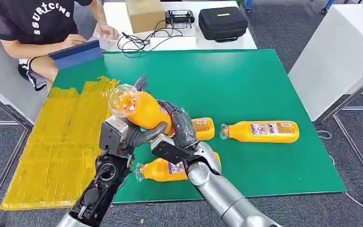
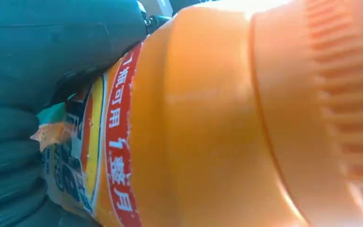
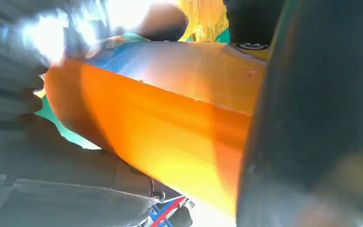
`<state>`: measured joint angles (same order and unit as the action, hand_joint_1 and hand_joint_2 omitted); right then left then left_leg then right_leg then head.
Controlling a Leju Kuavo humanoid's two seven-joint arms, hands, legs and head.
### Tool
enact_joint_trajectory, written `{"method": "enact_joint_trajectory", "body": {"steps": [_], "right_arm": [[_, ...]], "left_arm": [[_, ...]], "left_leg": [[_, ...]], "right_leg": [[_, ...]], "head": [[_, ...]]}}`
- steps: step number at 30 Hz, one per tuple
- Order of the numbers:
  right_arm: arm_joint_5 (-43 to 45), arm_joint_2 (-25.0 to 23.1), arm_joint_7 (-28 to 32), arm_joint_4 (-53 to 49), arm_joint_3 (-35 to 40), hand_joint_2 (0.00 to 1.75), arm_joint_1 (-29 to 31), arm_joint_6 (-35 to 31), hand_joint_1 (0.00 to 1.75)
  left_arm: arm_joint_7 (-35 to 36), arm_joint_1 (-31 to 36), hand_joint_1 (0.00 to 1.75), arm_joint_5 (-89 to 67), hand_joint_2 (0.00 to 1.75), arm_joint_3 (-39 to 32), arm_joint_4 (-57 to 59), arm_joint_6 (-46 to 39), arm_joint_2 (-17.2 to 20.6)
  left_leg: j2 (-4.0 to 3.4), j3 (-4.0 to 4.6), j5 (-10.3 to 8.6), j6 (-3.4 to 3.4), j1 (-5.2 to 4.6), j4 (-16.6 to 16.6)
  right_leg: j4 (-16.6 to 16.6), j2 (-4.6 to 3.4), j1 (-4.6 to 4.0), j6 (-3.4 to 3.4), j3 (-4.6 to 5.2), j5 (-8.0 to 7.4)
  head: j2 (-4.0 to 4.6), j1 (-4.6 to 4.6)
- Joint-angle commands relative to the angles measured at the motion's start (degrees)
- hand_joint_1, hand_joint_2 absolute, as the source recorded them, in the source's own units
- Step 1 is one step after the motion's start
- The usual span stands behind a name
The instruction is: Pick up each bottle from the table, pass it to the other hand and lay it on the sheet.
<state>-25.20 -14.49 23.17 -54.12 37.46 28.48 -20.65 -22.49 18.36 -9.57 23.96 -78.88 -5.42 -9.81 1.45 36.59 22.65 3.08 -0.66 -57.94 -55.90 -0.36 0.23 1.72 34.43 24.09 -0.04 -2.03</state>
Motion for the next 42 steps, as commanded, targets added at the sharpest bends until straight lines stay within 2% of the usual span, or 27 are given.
{"method": "enact_joint_trajectory", "body": {"steps": [1, 2, 4, 5, 9, 12, 14, 17, 18, 20, 21, 25, 27, 29, 31, 34, 39, 40, 41, 42], "right_arm": [[-0.3, 0.6, 1.4, 2.9, 3.6, 1.75, 0.4, 0.1, 1.75], [-0.3, 0.7, 1.4, 2.9, 3.6, 1.75, 0.3, 0.0, 1.75], [0.0, 1.1, 2.0, 2.3, 3.1, 1.75, -0.2, -0.7, 1.75], [0.1, 1.3, 2.2, 2.0, 3.0, 1.75, -0.3, -0.7, 1.75], [0.3, 2.6, 2.8, -0.3, 2.3, 1.75, -1.7, -1.4, 1.75], [-0.2, 3.4, 2.6, -2.4, 1.4, 1.75, -2.7, -2.5, 1.75], [-0.3, 3.9, 2.4, -3.5, 0.8, 1.75, -3.2, -2.8, 1.75], [-2.1, 5.0, 1.7, -7.2, -1.3, 1.75, -4.8, -5.4, 1.75], [-3.3, 5.3, 1.4, -8.2, -1.7, 1.75, -5.1, -6.8, 0.38], [-3.4, 5.7, 1.3, -9.1, -2.0, 1.75, -5.5, -6.7, 0.38], [-5.0, 5.9, 0.8, -9.7, -2.3, 1.75, -5.7, -8.2, 0.00], [-16.5, 9.5, -4.3, -17.0, -6.5, 1.75, -8.4, -15.0, 0.00], [-18.6, 10.4, -5.1, -18.5, -7.7, 1.75, -8.9, -15.0, 0.00], [-26.0, 12.1, -8.2, -19.7, -9.9, 1.75, -9.5, -19.3, 0.00], [-31.7, 13.0, -9.8, -22.5, -14.3, 1.75, -11.5, -19.3, 0.00], [-36.2, 14.5, -11.3, -27.6, -18.7, 1.75, -14.8, -19.3, 0.00], [-38.5, 17.1, -12.4, -31.5, -22.3, 1.75, -17.4, -19.3, 0.00], [-39.6, 18.2, -14.2, -31.3, -22.2, 1.75, -17.2, -19.3, 0.00], [-40.0, 18.6, -14.9, -31.4, -22.2, 1.75, -17.2, -19.3, 0.00], [-40.0, 18.6, -14.9, -31.4, -22.2, 1.75, -17.2, -19.3, 0.00]], "left_arm": [[-0.5, 3.4, 1.75, 0.8, 1.75, 0.5, 3.8, -0.1, 0.3], [-0.5, 3.3, 1.75, 0.8, 1.75, 0.5, 3.7, -0.1, 0.3], [-0.9, 2.8, 1.75, 1.0, 1.75, 0.4, 3.4, -0.5, 0.3], [-1.0, 2.6, 1.75, 1.0, 1.75, 0.4, 3.2, -0.6, 0.3], [-1.8, 1.0, 1.75, 1.8, 1.75, 0.2, 1.2, -1.1, 1.1], [-1.8, 0.5, 1.75, 1.8, 1.75, 0.2, 0.1, -1.1, 1.3], [-1.9, 0.5, 1.75, 1.8, 1.75, 0.0, -0.3, -1.1, 1.4], [-2.3, 0.3, 1.75, 0.8, 1.75, -1.1, -1.1, -2.5, 1.4], [-2.3, 0.2, 1.75, 0.1, 1.75, -1.6, -1.4, -3.4, 1.4], [-2.3, 0.2, 1.75, 0.2, 1.75, -1.8, -1.6, -3.3, 1.5], [-2.4, 0.2, 1.75, -0.8, 1.75, -2.2, -1.7, -4.5, 1.3], [-1.9, 0.6, 1.75, -10.2, 1.75, -7.1, -1.8, -16.6, 1.0], [-1.7, 0.7, 1.75, -11.8, 1.75, -8.4, -1.9, -18.2, 1.1], [-0.9, 1.0, 1.75, -16.2, 1.75, -10.9, -1.7, -23.8, 1.2], [-0.1, 1.7, 1.75, -20.4, 1.75, -13.0, -1.1, -27.4, 2.0], [8.1, 3.2, 1.75, -40.8, 1.75, -16.5, 1.9, -33.8, 3.1], [20.8, 5.6, 1.75, -69.4, 1.75, -19.2, 6.7, -34.6, 4.4], [26.2, 6.6, 1.75, -80.4, 1.75, -19.2, 8.9, -32.8, 5.0], [28.6, 7.3, 1.75, -80.4, 1.75, -17.0, 9.6, -32.3, 7.2], [28.6, 7.3, 1.75, -80.4, 1.75, -17.0, 9.6, -32.3, 7.2]], "left_leg": [[-0.02, -0.08, 0.02, -0.09, 0.04, 0.0], [-0.07, -0.33, 0.13, -0.21, 0.05, 0.0], [-0.05, -0.37, 0.14, -0.23, 0.06, 0.0], [-0.01, -0.14, 0.04, -0.11, 0.04, 0.0], [-0.08, -0.53, 0.20, -0.28, 0.07, 0.1], [0.00, -0.14, 0.04, -0.11, 0.03, 0.0], [-0.04, -0.36, 0.15, -0.23, 0.05, 0.0], [0.01, -0.24, 0.09, -0.17, 0.04, 0.0], [0.01, -0.36, 0.15, -0.23, 0.05, 0.0], [0.01, -0.33, 0.14, -0.22, 0.06, 0.0], [0.02, -0.19, 0.07, -0.15, 0.03, 0.0], [0.02, -0.30, 0.12, -0.22, 0.05, 0.0], [0.09, -0.22, 0.08, -0.18, 0.04, 0.0], [0.04, -0.22, 0.09, -0.17, 0.02, 0.0], [0.01, -0.20, 0.08, -0.15, 0.03, 0.0], [0.16, -0.25, 0.07, -0.18, 0.03, 0.0], [0.13, -0.21, 0.06, -0.16, -0.01, 0.0], [0.12, -0.37, 0.11, -0.23, 0.01, 0.0], [0.11, -0.25, 0.05, -0.17, 0.00, 0.1], [0.06, -0.34, 0.10, -0.22, 0.00, 0.0]], "right_leg": [[0.0, 0.03, -0.04, -0.02, -0.11, 0.02], [0.1, 0.06, -0.06, -0.04, -0.36, 0.13], [0.1, 0.09, -0.07, -0.04, -0.41, 0.15], [0.1, 0.06, -0.04, -0.02, -0.15, 0.04], [0.1, 0.10, -0.08, -0.05, -0.57, 0.20], [0.1, 0.07, -0.03, -0.02, -0.16, 0.05], [0.1, 0.11, -0.06, -0.04, -0.39, 0.16], [0.1, 0.13, -0.04, -0.03, -0.27, 0.11], [0.1, 0.17, -0.05, -0.04, -0.40, 0.18], [0.1, 0.16, -0.06, -0.04, -0.38, 0.16], [0.1, 0.12, -0.03, -0.03, -0.22, 0.10], [0.0, 0.17, -0.05, -0.03, -0.35, 0.15], [0.0, 0.22, -0.04, -0.02, -0.27, 0.13], [0.0, 0.16, -0.02, -0.02, -0.25, 0.12], [0.0, 0.13, -0.03, -0.01, -0.24, 0.10], [0.1, 0.30, -0.04, -0.02, -0.33, 0.15], [0.0, 0.23, 0.00, -0.02, -0.26, 0.12], [0.1, 0.27, -0.02, -0.04, -0.44, 0.18], [0.1, 0.21, 0.00, -0.02, -0.30, 0.10], [0.1, 0.19, -0.01, -0.03, -0.39, 0.14]], "head": [[0.00, 0.00], [0.00, 0.00], [0.00, 0.02], [0.00, 0.00], [0.00, 0.00], [0.00, 0.02], [0.02, 0.00], [0.00, 0.02], [0.00, 0.00], [0.00, 0.02], [0.00, 0.00], [0.00, -0.02], [0.00, 0.00], [0.02, 0.02], [0.00, 0.00], [0.00, 0.04], [0.00, 0.02], [0.02, 0.00], [0.00, 0.02], [0.00, 0.00]]}}
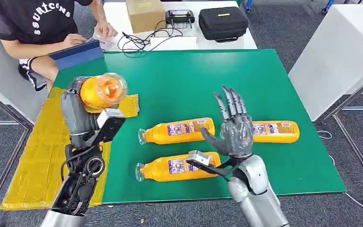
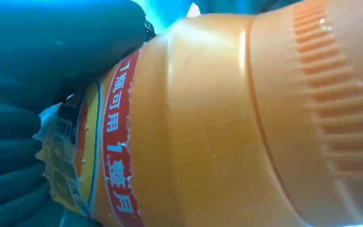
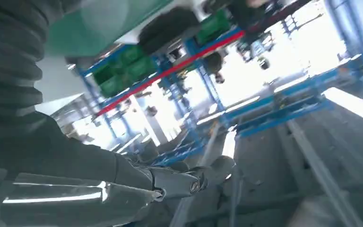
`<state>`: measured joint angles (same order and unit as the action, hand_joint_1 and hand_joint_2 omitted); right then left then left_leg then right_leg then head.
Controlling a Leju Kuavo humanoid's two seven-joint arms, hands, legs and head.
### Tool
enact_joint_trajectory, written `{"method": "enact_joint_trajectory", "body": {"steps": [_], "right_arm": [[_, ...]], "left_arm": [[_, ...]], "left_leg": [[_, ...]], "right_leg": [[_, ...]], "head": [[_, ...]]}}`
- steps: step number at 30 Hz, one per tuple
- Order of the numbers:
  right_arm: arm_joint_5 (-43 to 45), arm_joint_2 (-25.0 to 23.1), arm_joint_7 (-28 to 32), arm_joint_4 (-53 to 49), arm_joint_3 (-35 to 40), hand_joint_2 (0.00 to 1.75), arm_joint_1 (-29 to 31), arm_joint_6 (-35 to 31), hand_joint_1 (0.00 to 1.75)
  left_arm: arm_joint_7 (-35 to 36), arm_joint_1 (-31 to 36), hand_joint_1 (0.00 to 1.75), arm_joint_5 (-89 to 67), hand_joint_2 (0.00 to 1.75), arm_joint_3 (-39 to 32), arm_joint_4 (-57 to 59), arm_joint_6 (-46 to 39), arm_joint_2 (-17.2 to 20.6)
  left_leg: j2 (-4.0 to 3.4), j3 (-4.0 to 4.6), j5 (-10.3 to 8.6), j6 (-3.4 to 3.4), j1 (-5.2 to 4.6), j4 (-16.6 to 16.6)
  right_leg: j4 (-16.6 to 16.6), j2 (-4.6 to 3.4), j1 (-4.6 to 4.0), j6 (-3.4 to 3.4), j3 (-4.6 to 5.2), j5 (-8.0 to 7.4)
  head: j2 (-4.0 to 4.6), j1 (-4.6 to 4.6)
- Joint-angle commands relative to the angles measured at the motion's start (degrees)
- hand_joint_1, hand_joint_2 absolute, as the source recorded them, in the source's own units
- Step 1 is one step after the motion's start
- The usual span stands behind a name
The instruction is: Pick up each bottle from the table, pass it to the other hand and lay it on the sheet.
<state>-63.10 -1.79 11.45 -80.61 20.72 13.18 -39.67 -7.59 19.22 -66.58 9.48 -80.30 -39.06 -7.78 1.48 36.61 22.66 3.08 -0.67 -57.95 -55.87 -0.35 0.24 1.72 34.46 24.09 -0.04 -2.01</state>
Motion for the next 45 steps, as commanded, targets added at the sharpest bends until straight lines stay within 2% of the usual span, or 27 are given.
{"method": "enact_joint_trajectory", "body": {"steps": [1, 2, 3, 4, 6, 8, 13, 17, 18, 19, 20, 22, 24, 27, 28, 31, 32, 33, 34, 35, 39, 42, 43, 44, 45], "right_arm": [[-3.1, 6.6, -4.6, -5.1, -6.5, 1.75, -1.9, 0.1, 0.00], [-4.4, 6.8, -5.8, -5.6, -7.2, 1.75, -2.0, 0.6, 0.00], [-4.5, 7.2, -6.2, -5.9, -7.6, 1.75, -2.2, 1.1, 0.00], [-4.0, 7.8, -6.5, -6.5, -8.4, 1.75, -2.5, 2.2, 0.00], [-3.5, 8.0, -6.1, -6.8, -9.2, 1.75, -2.6, 2.8, 0.00], [-3.5, 8.0, -6.1, -6.8, -9.2, 1.75, -2.6, 2.8, 0.00], [-3.6, 7.7, -6.3, -6.6, -9.2, 1.75, -2.7, 2.8, 0.00], [-4.9, 8.6, -6.4, -4.1, -9.8, 1.75, -3.1, 7.1, 0.00], [-5.4, 8.7, -6.7, -3.8, -9.7, 1.75, -3.1, 8.1, 0.00], [-6.4, 9.1, -7.3, -3.3, -9.4, 1.75, -2.8, 10.3, 0.00], [-6.8, 9.2, -7.7, -3.3, -9.4, 1.75, -2.5, 12.0, 0.00], [-7.7, 9.5, -8.7, -3.8, -9.8, 1.75, -2.3, 16.4, 0.00], [-7.9, 9.8, -9.0, -3.3, -10.1, 1.75, -2.1, 18.1, 0.00], [-7.9, 9.9, -9.0, -3.2, -10.3, 1.75, -1.9, 18.1, 0.00], [-7.9, 9.9, -9.0, -3.2, -10.3, 1.75, -1.9, 18.1, 0.00], [-7.9, 9.9, -9.0, -3.2, -10.3, 1.75, -1.9, 18.1, 0.00], [-8.2, 10.0, -9.3, -2.1, -10.5, 1.75, -1.4, 20.0, 0.00], [-8.2, 10.0, -9.3, -1.4, -10.7, 1.75, -0.8, 20.7, 0.00], [-8.1, 10.1, -9.3, 0.3, -11.0, 1.75, 0.2, 21.9, 0.00], [-8.6, 10.5, -9.1, 2.1, -11.1, 1.75, 1.4, 23.9, 0.00], [-11.0, 11.6, -8.3, 5.6, -13.5, 1.75, 3.1, 27.2, 0.00], [-14.1, 12.4, -8.6, 6.9, -15.6, 1.75, 3.4, 28.7, 0.00], [-14.3, 12.7, -8.5, 7.4, -16.2, 1.75, 3.5, 29.1, 0.00], [-14.2, 13.4, -8.3, 8.3, -17.0, 1.75, 3.7, 29.8, 0.00], [-14.1, 13.9, -8.0, 9.3, -17.5, 1.75, 4.0, 30.3, 0.00]], "left_arm": [[21.7, 9.2, 1.75, -23.4, 1.75, 5.0, 14.5, 4.4, 11.1], [28.9, 11.6, 1.75, -23.4, 1.75, 12.5, 17.0, 7.6, 13.5], [30.6, 12.8, 1.75, -23.4, 1.75, 14.5, 19.3, 8.9, 13.8], [30.6, 14.4, 1.75, -23.4, 1.75, 14.8, 23.8, 10.5, 13.2], [30.1, 15.8, 1.75, -23.4, 1.75, 14.5, 27.8, 8.3, 12.6], [30.1, 15.8, 1.75, -23.4, 1.75, 14.5, 27.8, 8.3, 12.6], [29.4, 15.8, 1.75, -23.4, 1.75, 13.4, 28.4, 10.0, 11.9], [28.0, 19.0, 1.75, -23.4, 1.75, 9.8, 40.8, 11.3, 9.4], [27.6, 19.2, 1.66, -23.4, 1.75, 9.0, 41.9, 11.2, 9.1], [26.8, 19.7, 0.51, -23.4, 1.75, 7.1, 44.0, 10.6, 8.6], [26.2, 20.1, 0.00, -23.4, 1.75, 5.8, 45.8, 10.0, 8.4], [24.7, 20.6, 0.00, -23.4, 1.75, 2.6, 48.4, 9.8, 7.8], [24.3, 20.7, 0.00, -23.0, 1.75, 1.0, 49.7, 11.4, 7.4], [24.2, 20.6, 0.00, -23.0, 1.75, 0.8, 49.8, 11.3, 7.4], [24.2, 20.6, 0.00, -23.0, 1.75, 0.8, 49.8, 11.3, 7.4], [24.2, 20.6, 0.00, -23.0, 1.75, 0.8, 49.8, 11.3, 7.4], [23.3, 20.4, 0.00, -22.4, 1.75, -0.5, 49.7, 11.9, 7.0], [22.7, 20.1, 0.00, -21.9, 1.75, -1.1, 49.7, 11.9, 6.9], [21.0, 19.6, 0.00, -20.6, 1.75, -2.5, 49.7, 11.9, 6.7], [19.1, 19.2, 0.00, -19.1, 0.00, -3.7, 49.5, 12.0, 6.3], [10.2, 17.7, 0.00, -11.7, 0.00, -7.6, 47.3, 12.3, 4.2], [5.9, 16.4, 0.00, -6.8, 0.00, -8.2, 43.9, 12.7, 2.9], [4.4, 16.0, 0.00, -4.8, 0.00, -8.5, 43.0, 13.1, 2.5], [2.3, 15.4, 0.00, -1.7, 0.00, -8.4, 41.6, 14.4, 2.3], [0.9, 15.0, 0.00, 0.4, 0.00, -8.5, 40.7, 15.0, 2.1]], "left_leg": [[-0.04, -0.26, 0.06, -0.18, 0.01, 0.0], [0.02, -0.30, 0.08, -0.21, 0.01, 0.0], [0.23, -0.11, -0.02, -0.15, 0.01, 0.0], [0.22, -0.24, 0.03, -0.24, 0.03, 0.0], [0.25, -0.26, -0.02, -0.18, 0.03, 0.0], [-0.09, -0.32, 0.04, -0.23, 0.04, 0.0], [-0.15, -0.16, -0.04, -0.19, 0.03, 0.0], [-0.12, -0.41, 0.04, -0.31, 0.06, 0.0], [-0.03, -0.28, -0.04, -0.25, 0.03, 0.0], [0.00, -0.18, -0.06, -0.20, 0.03, 0.0], [-0.03, -0.38, 0.00, -0.30, 0.06, 0.0], [-0.13, -0.28, 0.00, -0.28, 0.06, 0.0], [-0.14, -0.19, -0.03, -0.23, 0.04, 0.0], [-0.16, -0.41, 0.08, -0.33, 0.05, 0.0], [-0.09, -0.16, -0.03, -0.21, 0.05, 0.0], [-0.10, -0.14, -0.01, -0.20, 0.04, 0.0], [-0.18, -0.49, 0.17, -0.36, 0.07, 0.0], [-0.11, -0.18, 0.01, -0.22, 0.04, 0.0], [-0.15, -0.29, 0.05, -0.26, 0.04, 0.0], [-0.16, -0.13, -0.03, -0.19, 0.02, 0.0], [-0.23, -0.27, 0.02, -0.26, 0.03, 0.0], [-0.04, -0.07, -0.06, -0.17, 0.02, 0.0], [-0.12, -0.40, 0.08, -0.33, 0.04, 0.0], [0.01, -0.09, -0.04, -0.17, 0.02, 0.0], [-0.03, -0.20, 0.02, -0.22, 0.02, 0.0]], "right_leg": [[0.0, 0.09, -0.02, -0.04, -0.28, 0.08], [0.0, 0.17, -0.02, -0.04, -0.35, 0.12], [0.0, 0.33, -0.02, -0.04, -0.20, 0.09], [0.0, 0.38, -0.04, -0.07, -0.33, 0.15], [0.1, 0.40, -0.04, -0.04, -0.32, 0.12], [0.0, 0.06, -0.05, -0.05, -0.32, 0.07], [0.0, 0.00, -0.03, 0.00, -0.15, 0.03], [0.0, 0.13, -0.06, -0.03, -0.45, 0.13], [0.1, 0.14, -0.03, -0.02, -0.32, 0.07], [0.1, 0.09, -0.03, -0.01, -0.21, 0.02], [0.1, 0.13, -0.07, -0.03, -0.43, 0.09], [0.0, 0.01, -0.06, -0.02, -0.31, 0.05], [0.0, 0.00, -0.04, -0.02, -0.20, 0.02], [0.0, 0.06, -0.06, -0.03, -0.44, 0.14], [0.0, 0.03, -0.05, -0.01, -0.18, 0.03], [0.0, 0.01, -0.04, 0.00, -0.16, 0.04], [0.0, 0.04, -0.07, -0.03, -0.54, 0.22], [0.0, 0.01, -0.05, 0.00, -0.22, 0.06], [0.0, 0.01, -0.04, -0.01, -0.32, 0.10], [0.0, -0.07, -0.02, 0.00, -0.14, 0.00], [0.1, -0.08, -0.03, 0.00, -0.31, 0.03], [0.1, 0.04, -0.02, 0.01, -0.13, -0.01], [0.1, 0.08, -0.04, 0.00, -0.50, 0.13], [0.1, 0.09, -0.02, 0.02, -0.19, 0.01], [0.1, 0.09, -0.03, 0.02, -0.30, 0.06]], "head": [[0.00, 0.00], [0.02, 0.00], [0.02, 0.00], [0.00, -0.02], [0.00, 0.04], [0.00, -0.07], [0.00, 0.00], [0.00, 0.00], [0.00, -0.02], [0.00, 0.00], [0.02, -0.02], [0.02, -0.02], [0.00, 0.00], [0.02, 0.00], [0.00, -0.02], [0.00, 0.00], [0.00, -0.02], [0.00, -0.02], [0.00, 0.00], [0.00, -0.02], [0.00, -0.02], [0.00, -0.02], [0.02, 0.00], [0.02, 0.00], [0.00, 0.00]]}}
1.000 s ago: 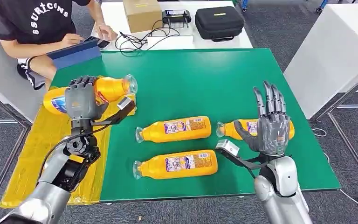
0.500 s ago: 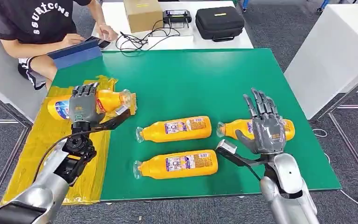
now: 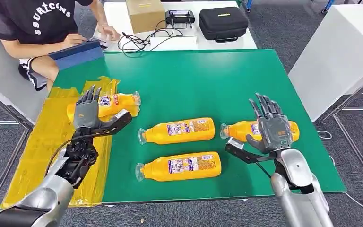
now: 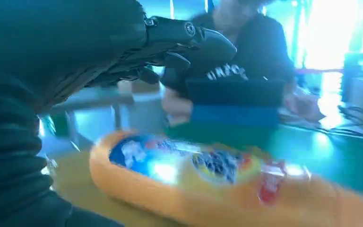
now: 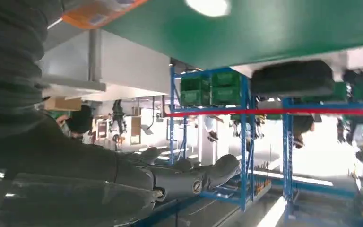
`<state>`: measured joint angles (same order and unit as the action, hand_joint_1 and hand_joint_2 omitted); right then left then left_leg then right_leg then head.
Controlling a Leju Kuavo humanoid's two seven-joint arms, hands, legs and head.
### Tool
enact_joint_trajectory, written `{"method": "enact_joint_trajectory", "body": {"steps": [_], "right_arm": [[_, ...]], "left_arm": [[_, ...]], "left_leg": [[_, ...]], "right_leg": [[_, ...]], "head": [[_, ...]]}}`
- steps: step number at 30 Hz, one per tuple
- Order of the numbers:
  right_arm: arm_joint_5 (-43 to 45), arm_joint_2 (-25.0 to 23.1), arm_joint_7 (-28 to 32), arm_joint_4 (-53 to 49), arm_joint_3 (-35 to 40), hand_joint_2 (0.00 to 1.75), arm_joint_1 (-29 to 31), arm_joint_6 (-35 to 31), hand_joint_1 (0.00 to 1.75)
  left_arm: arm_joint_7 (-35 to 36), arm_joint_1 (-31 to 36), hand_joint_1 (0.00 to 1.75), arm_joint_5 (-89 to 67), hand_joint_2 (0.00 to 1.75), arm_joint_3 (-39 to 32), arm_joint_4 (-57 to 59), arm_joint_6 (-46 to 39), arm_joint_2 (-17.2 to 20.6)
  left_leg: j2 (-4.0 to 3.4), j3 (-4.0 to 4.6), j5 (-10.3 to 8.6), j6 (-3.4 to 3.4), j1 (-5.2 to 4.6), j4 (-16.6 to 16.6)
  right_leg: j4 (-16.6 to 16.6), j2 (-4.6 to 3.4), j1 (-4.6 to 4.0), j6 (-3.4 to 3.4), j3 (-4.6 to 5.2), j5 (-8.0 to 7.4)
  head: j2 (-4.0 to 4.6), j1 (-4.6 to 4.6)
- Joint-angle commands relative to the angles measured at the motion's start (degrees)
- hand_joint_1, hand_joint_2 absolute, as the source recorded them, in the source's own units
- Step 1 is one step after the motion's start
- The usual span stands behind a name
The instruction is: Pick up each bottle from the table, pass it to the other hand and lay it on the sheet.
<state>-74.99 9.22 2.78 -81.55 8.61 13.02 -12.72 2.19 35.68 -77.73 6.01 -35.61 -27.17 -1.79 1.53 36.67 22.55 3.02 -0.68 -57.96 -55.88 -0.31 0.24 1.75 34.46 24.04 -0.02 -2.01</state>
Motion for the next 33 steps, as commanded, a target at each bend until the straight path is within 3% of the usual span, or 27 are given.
{"method": "enact_joint_trajectory", "body": {"steps": [1, 7, 10, 11, 19, 27, 28, 29, 33], "right_arm": [[-2.1, 3.4, 1.0, 11.4, -5.8, 1.75, 4.6, 4.2, 0.00], [-1.0, 5.1, 2.3, 14.8, -7.1, 1.75, 5.3, 6.4, 0.00], [-1.4, 8.1, 1.9, 19.4, -5.8, 1.75, 6.8, 10.9, 0.00], [-0.7, 9.0, 2.4, 22.1, -6.0, 1.75, 8.0, 11.3, 0.00], [2.9, 10.4, 6.6, 35.1, -5.9, 1.75, 15.0, 13.0, 0.00], [3.1, 6.8, 7.3, 40.9, -3.6, 1.75, 17.4, 9.8, 0.00], [2.8, 6.0, 7.1, 41.7, -3.1, 1.75, 18.2, 9.1, 0.00], [2.8, 5.7, 7.0, 41.8, -3.0, 1.75, 18.4, 9.1, 0.00], [2.9, 5.2, 7.4, 43.4, -2.5, 1.75, 19.5, 8.5, 0.00]], "left_arm": [[-10.0, -2.0, 0.00, 13.4, 0.00, -4.9, -4.7, 3.8, -4.0], [-11.3, -3.6, 0.00, 16.9, 0.00, -4.4, -6.9, 4.6, -4.0], [-11.8, -4.7, 0.00, 18.2, 0.00, -4.8, -8.8, 1.1, -4.3], [-12.0, -4.9, 0.00, 18.9, 1.75, -4.8, -9.1, 1.0, -4.5], [-15.3, -7.6, 0.00, 24.5, 1.75, -5.4, -13.8, 1.0, -5.3], [-16.5, -8.0, 0.00, 26.2, 1.75, -3.4, -14.7, 1.0, -5.8], [-16.2, -8.1, 0.00, 26.3, 1.75, -3.1, -14.9, 0.9, -5.8], [-16.2, -8.1, 0.00, 26.3, 1.75, -3.0, -14.9, 0.9, -5.9], [-16.1, -8.2, 0.00, 26.5, 1.75, -2.8, -15.0, 0.7, -5.7]], "left_leg": [[-0.09, -0.34, 0.17, -0.18, 0.02, 0.0], [-0.14, -0.28, 0.14, -0.16, -0.03, 0.0], [-0.16, -0.25, 0.14, -0.16, -0.02, 0.0], [-0.11, -0.18, 0.10, -0.12, -0.02, 0.0], [-0.13, -0.17, 0.09, -0.11, -0.03, 0.0], [-0.18, -0.16, 0.09, -0.12, -0.02, 0.0], [-0.39, -0.58, 0.28, -0.31, -0.01, 0.0], [-0.28, -0.22, 0.12, -0.14, -0.01, 0.0], [-0.31, -0.28, 0.14, -0.18, -0.01, 0.0]], "right_leg": [[0.1, 0.06, -0.03, 0.00, -0.39, 0.16], [0.1, -0.02, 0.01, 0.00, -0.31, 0.09], [0.1, -0.04, 0.00, -0.01, -0.27, 0.08], [0.1, -0.02, -0.01, 0.00, -0.20, 0.05], [0.1, -0.03, 0.01, 0.01, -0.18, 0.03], [0.1, -0.08, -0.01, 0.00, -0.17, 0.01], [0.1, -0.17, -0.03, -0.05, -0.56, 0.16], [0.1, -0.16, -0.03, -0.01, -0.20, 0.01], [0.1, -0.16, -0.03, -0.01, -0.26, 0.04]], "head": [[-0.02, -0.02], [-0.02, -0.02], [-0.02, -0.02], [0.00, -0.02], [-0.02, 0.00], [-0.02, -0.02], [-0.02, -0.04], [-0.02, -0.02], [-0.02, -0.04]]}}
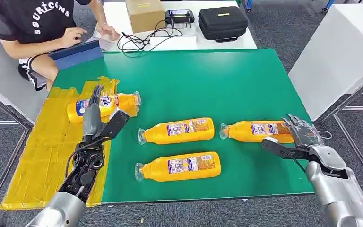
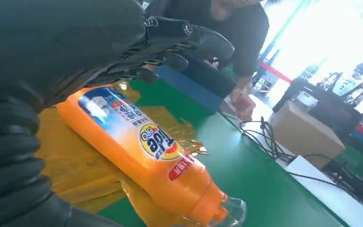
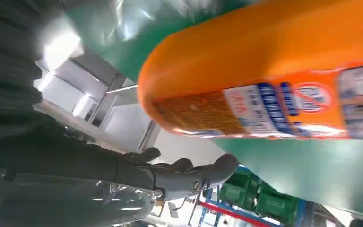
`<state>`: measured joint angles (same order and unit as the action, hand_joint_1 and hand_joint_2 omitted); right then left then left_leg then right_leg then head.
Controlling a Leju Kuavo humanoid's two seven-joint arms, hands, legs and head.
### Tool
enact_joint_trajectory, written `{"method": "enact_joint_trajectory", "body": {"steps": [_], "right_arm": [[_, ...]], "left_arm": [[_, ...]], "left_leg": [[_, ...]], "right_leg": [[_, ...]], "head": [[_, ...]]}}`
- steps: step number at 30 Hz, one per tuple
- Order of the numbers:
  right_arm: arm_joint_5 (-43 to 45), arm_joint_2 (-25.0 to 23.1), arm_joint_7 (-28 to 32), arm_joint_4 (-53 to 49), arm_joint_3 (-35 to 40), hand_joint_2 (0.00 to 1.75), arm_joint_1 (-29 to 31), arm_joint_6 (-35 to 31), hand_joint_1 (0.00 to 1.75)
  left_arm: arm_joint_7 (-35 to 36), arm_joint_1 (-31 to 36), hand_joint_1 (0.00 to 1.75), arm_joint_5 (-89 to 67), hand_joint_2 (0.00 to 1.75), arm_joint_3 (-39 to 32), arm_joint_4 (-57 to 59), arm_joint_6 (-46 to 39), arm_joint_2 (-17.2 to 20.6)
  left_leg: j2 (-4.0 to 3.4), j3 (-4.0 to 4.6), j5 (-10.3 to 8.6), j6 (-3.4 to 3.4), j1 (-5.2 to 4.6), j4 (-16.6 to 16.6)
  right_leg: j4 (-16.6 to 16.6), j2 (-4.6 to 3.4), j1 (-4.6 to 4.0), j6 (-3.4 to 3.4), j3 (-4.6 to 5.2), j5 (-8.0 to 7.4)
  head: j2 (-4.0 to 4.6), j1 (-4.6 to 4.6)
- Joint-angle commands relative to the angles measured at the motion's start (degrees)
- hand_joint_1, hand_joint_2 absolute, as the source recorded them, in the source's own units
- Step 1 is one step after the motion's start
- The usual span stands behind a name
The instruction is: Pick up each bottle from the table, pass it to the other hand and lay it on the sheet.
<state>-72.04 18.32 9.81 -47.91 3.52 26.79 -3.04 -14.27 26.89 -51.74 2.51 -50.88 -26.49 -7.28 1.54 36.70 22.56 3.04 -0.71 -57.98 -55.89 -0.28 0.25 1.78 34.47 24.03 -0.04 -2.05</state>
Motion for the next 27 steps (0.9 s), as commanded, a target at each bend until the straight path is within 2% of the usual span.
{"method": "enact_joint_trajectory", "body": {"steps": [1, 5, 8, 10, 13, 14, 15, 16, 24, 25, 26, 27], "right_arm": [[-0.2, -4.3, 0.9, 11.1, 3.1, 1.75, 6.5, -1.8, 0.00], [-1.0, -7.4, 0.6, 14.9, 4.8, 1.75, 8.3, -2.9, 0.00], [-1.1, -7.7, 0.3, 15.0, 4.9, 1.75, 8.0, -3.3, 0.00], [-1.4, -8.0, 0.2, 16.3, 5.6, 1.75, 8.4, -2.8, 0.00], [-2.6, -8.3, -2.9, 22.2, 7.1, 1.75, 11.2, 1.1, 0.00], [-3.6, -7.9, -6.0, 25.4, 8.3, 1.75, 12.7, 5.3, 0.00], [-3.7, -7.6, -6.4, 25.9, 8.6, 1.75, 12.9, 6.1, 0.00], [-3.7, -7.3, -6.3, 26.0, 8.5, 1.75, 12.7, 6.0, 0.00], [-3.7, -7.4, -6.3, 26.0, 8.5, 1.75, 12.8, 6.0, 0.00], [-4.2, -7.1, -7.6, 27.1, 9.1, 1.75, 13.2, 8.9, 0.37], [-4.4, -6.6, -7.7, 27.2, 9.7, 1.75, 13.1, 10.3, 1.69], [-4.2, -6.0, -8.0, 28.2, 9.5, 1.75, 13.1, 12.4, 1.75]], "left_arm": [[0.4, 0.4, 0.00, 0.6, 1.75, 0.8, 0.3, -0.2, -0.2], [0.2, -0.2, 0.00, 1.3, 1.75, 0.9, 0.1, -0.6, 0.3], [0.2, -0.3, 0.00, 1.4, 1.75, 0.9, 0.1, -0.7, 0.2], [0.3, -0.5, 0.00, 1.6, 1.75, 1.0, 0.2, -0.6, 0.2], [0.3, -0.6, 0.00, 2.7, 1.75, 1.1, 0.9, -1.0, 0.1], [0.2, -0.4, 0.00, 3.2, 1.75, 1.4, 1.7, -1.2, 0.0], [0.2, -0.3, 0.00, 3.3, 1.75, 1.5, 1.9, -1.3, -0.1], [0.3, -0.3, 0.00, 3.3, 1.75, 1.5, 1.9, -1.4, -0.2], [0.3, -0.2, 0.00, 3.3, 1.75, 1.5, 1.9, -1.4, -0.2], [0.5, 0.0, 0.00, 3.3, 1.75, 1.7, 2.3, -1.3, -0.2], [0.6, 0.2, 0.00, 3.5, 1.75, 1.8, 2.5, -1.3, -0.3], [0.8, 0.3, 0.00, 3.5, 1.75, 1.8, 2.8, -1.4, -0.5]], "left_leg": [[-0.22, -0.18, 0.08, -0.13, 0.03, 0.0], [-0.39, -0.30, 0.14, -0.18, 0.04, 0.0], [-0.48, -0.42, 0.19, -0.24, 0.05, 0.0], [-0.23, -0.20, 0.08, -0.15, 0.03, 0.0], [-0.33, -0.44, 0.20, -0.25, 0.04, 0.0], [-0.25, -0.27, 0.11, -0.16, 0.01, 0.0], [-0.23, -0.21, 0.09, -0.14, 0.02, 0.0], [-0.30, -0.40, 0.16, -0.22, 0.03, 0.0], [-0.03, -0.43, 0.02, -0.14, 0.05, 0.0], [-0.04, -0.41, 0.01, -0.10, 0.06, 0.0], [-0.14, -0.64, 0.08, -0.26, 0.07, 0.1], [0.02, -0.44, -0.02, -0.05, 0.05, 0.0]], "right_leg": [[0.0, -0.13, -0.03, -0.03, -0.15, 0.02], [0.1, -0.29, -0.04, -0.04, -0.25, 0.03], [0.1, -0.32, -0.06, -0.06, -0.36, 0.07], [0.0, -0.13, -0.03, -0.04, -0.17, 0.03], [0.0, -0.17, -0.04, -0.06, -0.40, 0.12], [0.0, -0.14, -0.01, -0.03, -0.23, 0.05], [0.0, -0.13, -0.02, -0.02, -0.17, 0.03], [0.0, -0.13, -0.03, -0.04, -0.38, 0.10], [0.1, 0.08, -0.04, -0.03, -0.46, 0.03], [0.1, 0.06, -0.04, -0.03, -0.44, 0.02], [0.2, 0.07, -0.06, -0.06, -0.68, 0.08], [0.1, 0.12, -0.04, -0.01, -0.49, 0.02]], "head": [[0.00, 0.02], [0.00, 0.02], [0.00, 0.02], [0.00, 0.00], [0.00, 0.02], [0.00, 0.02], [0.00, 0.00], [0.00, 0.00], [0.02, 0.02], [0.02, 0.04], [0.00, 0.02], [0.00, 0.02]]}}
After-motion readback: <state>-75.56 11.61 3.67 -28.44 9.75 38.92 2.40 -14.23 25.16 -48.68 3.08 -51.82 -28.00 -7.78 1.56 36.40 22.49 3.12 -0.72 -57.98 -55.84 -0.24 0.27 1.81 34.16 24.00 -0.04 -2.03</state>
